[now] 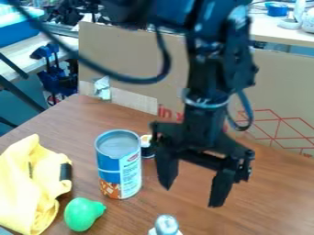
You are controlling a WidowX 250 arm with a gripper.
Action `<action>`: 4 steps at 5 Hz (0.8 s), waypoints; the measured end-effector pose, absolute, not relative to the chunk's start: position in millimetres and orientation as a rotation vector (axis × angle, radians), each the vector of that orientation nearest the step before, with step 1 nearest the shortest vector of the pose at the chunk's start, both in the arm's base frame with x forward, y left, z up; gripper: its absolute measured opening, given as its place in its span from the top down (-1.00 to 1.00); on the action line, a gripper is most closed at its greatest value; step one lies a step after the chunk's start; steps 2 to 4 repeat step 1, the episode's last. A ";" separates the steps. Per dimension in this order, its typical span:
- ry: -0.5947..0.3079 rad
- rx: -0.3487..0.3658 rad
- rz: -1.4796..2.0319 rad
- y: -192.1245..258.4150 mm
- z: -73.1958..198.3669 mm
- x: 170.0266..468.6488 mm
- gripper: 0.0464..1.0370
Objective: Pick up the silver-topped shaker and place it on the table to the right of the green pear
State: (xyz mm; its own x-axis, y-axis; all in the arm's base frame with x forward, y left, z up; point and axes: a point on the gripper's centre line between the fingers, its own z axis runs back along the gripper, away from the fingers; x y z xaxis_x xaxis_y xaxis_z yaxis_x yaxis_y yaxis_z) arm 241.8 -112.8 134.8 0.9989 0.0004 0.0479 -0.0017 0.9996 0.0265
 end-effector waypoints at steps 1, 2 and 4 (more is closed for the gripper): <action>0.028 0.123 -0.162 -128.3 138.3 276.1 -0.93; 0.028 0.123 -0.162 -128.3 138.3 276.1 -0.93; 0.028 0.123 -0.162 -128.3 138.3 276.1 -0.93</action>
